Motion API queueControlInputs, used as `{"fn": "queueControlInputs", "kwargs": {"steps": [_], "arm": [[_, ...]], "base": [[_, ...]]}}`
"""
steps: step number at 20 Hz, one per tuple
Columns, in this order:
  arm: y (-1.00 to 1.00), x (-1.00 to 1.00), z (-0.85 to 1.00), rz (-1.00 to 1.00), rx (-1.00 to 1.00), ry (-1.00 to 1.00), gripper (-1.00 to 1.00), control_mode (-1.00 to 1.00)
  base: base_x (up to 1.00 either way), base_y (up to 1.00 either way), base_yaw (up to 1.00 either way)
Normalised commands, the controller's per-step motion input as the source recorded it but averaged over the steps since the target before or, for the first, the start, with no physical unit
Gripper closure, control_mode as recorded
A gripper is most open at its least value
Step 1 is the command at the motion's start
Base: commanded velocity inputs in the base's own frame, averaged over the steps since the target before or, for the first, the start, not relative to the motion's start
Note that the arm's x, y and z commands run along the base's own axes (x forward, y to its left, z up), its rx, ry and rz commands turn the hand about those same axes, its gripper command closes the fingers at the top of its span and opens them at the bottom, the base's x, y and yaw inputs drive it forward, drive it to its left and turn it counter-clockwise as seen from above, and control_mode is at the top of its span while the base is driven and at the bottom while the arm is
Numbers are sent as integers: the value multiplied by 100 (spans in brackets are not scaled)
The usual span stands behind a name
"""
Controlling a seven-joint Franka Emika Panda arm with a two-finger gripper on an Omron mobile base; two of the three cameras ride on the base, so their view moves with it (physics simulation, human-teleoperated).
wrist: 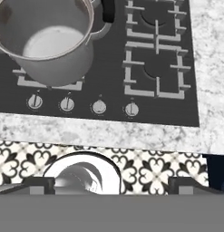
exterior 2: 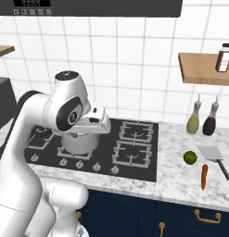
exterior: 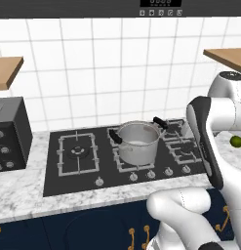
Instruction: Put the lime and carrot in the pot. Retrieve the spatula and lightly stir the vegetables in the pot.
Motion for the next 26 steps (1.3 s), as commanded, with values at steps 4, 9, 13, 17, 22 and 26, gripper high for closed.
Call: {"fn": "queueControlInputs", "kwargs": {"steps": [4, 9, 13, 17, 22, 26], "arm": [[-12, -18, -13, 0, 0, -2, -100, -100], [17, -23, -13, 0, 2, -13, -100, -100], [43, 0, -4, 0, 0, -2, -100, -100], [14, -3, -6, 0, 0, 0, -100, -100], [0, 0, 0, 0, 0, 0, -100, 100], [0, 0, 0, 0, 0, 0, -100, 100]], "base": [[0, 0, 0], [0, 0, 0], [0, 0, 0], [0, 0, 0], [-16, -21, 0], [-2, -34, 0]]}}
